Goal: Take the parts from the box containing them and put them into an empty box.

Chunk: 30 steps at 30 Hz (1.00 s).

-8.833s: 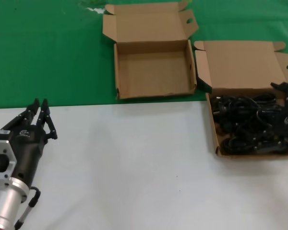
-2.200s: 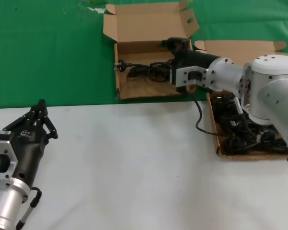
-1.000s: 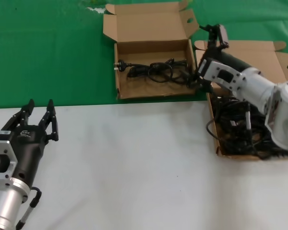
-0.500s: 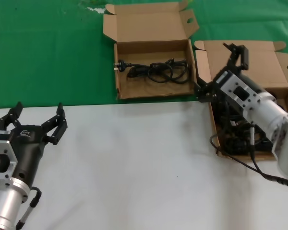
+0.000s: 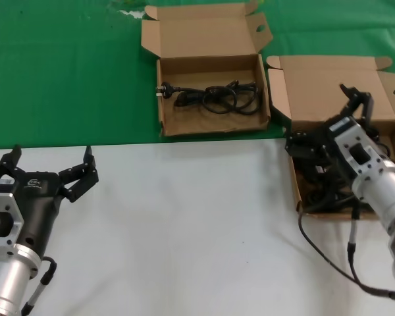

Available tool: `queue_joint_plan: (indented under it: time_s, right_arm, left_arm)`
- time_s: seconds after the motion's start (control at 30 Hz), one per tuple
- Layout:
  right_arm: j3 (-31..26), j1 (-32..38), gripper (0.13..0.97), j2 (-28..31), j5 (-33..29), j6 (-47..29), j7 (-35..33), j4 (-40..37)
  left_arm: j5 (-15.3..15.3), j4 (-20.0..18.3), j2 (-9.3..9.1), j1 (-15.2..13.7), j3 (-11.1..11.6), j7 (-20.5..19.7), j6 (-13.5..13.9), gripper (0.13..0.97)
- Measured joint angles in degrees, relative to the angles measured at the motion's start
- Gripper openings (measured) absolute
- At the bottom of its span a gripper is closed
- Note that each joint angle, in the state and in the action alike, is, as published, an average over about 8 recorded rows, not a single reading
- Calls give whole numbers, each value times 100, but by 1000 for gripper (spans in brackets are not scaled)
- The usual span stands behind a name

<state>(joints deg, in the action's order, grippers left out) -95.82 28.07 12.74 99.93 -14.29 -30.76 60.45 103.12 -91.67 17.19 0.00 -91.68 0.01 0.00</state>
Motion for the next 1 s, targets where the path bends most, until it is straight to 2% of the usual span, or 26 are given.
queue_joint_plan:
  time_s: [0.3, 1.0]
  right_arm:
    - [117, -793, 966, 126, 91, 403, 870, 882]
    - [372, -2514, 966, 398, 287, 1280, 2756, 2797]
  left_arm:
    - [1, 0, 0, 0, 0, -1, 0, 931]
    - [1, 0, 0, 0, 0, -1, 0, 966]
